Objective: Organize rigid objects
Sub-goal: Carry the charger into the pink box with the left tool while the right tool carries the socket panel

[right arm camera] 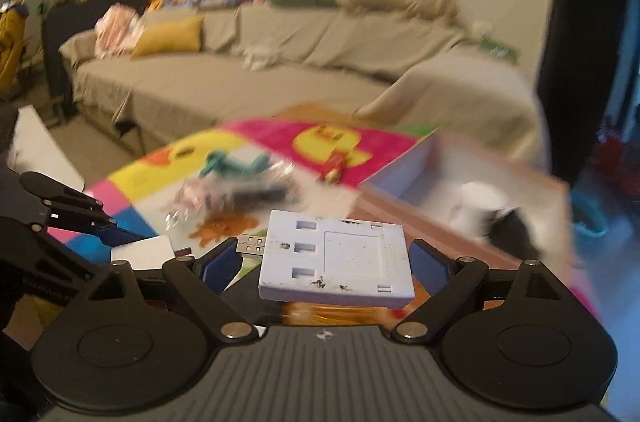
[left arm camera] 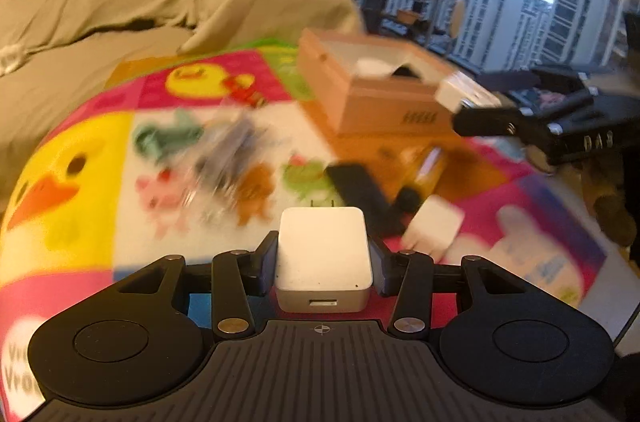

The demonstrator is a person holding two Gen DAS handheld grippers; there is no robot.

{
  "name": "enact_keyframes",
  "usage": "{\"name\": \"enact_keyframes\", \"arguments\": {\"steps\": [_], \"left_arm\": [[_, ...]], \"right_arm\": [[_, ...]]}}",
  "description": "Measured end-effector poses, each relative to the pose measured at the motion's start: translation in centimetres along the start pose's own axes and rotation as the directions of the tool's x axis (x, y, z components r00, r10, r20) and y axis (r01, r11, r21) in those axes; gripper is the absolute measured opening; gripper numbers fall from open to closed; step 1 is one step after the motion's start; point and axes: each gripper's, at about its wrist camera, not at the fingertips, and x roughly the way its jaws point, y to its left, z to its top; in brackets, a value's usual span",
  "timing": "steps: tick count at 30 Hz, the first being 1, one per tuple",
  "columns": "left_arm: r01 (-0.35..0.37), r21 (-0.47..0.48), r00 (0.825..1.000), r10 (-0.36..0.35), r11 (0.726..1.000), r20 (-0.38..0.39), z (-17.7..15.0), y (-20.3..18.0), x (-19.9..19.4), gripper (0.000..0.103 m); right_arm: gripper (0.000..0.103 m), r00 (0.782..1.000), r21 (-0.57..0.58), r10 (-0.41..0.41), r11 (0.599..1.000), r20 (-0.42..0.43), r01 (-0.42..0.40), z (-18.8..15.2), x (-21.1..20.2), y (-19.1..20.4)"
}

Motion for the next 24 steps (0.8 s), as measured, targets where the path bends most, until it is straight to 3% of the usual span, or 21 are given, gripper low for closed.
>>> {"name": "enact_keyframes", "arguments": {"steps": [6, 9, 12, 14, 16, 18, 21, 24], "left_arm": [[0.050, 0.065, 0.994, -0.056, 0.997, 0.091, 7.3, -2.0, 0.9, 0.050], [0.062, 0.075, 0.985, -0.073, 0.995, 0.157, 11.5, -2.7, 2.6, 0.050], [0.125, 0.013, 0.973, -0.125, 0.992, 0.192, 14.9, -2.8, 5.5, 0.050], [0.171, -0.042, 0.973, -0.162, 0.984, 0.162, 16.4, -2.7, 8.1, 0.050], [0.202, -0.105, 0.976, -0.191, 0.974, 0.104, 17.3, -2.4, 10.9, 0.049], [0.194, -0.155, 0.977, -0.177, 0.969, 0.119, 17.3, -2.0, 12.3, 0.048], [0.181, -0.193, 0.972, -0.145, 0.964, 0.185, 16.7, -0.8, 11.7, 0.048], [0.162, -0.229, 0.974, -0.119, 0.960, 0.191, 14.3, 0.8, 9.8, 0.048]], "right_arm": [[0.090, 0.989, 0.027, -0.139, 0.990, 0.049, 0.137, -1.5, -2.8, -2.3], [0.090, 0.987, 0.053, -0.159, 0.986, 0.030, 0.157, -2.6, -2.6, -3.0], [0.090, 0.984, 0.050, -0.175, 0.983, 0.014, 0.174, -3.5, -2.3, -3.2], [0.090, 0.983, 0.041, -0.182, 0.983, 0.020, 0.181, -4.1, -2.5, -3.3], [0.090, 0.983, 0.048, -0.183, 0.982, 0.016, 0.182, -4.6, -2.7, -3.7], [0.090, 0.982, 0.064, -0.191, 0.980, 0.001, 0.190, -5.0, -2.7, -4.1], [0.090, 0.978, 0.089, -0.210, 0.974, -0.005, 0.210, -5.5, -2.8, -4.8], [0.090, 0.976, 0.125, -0.217, 0.968, -0.008, 0.216, -5.5, -3.0, -5.7]]}}
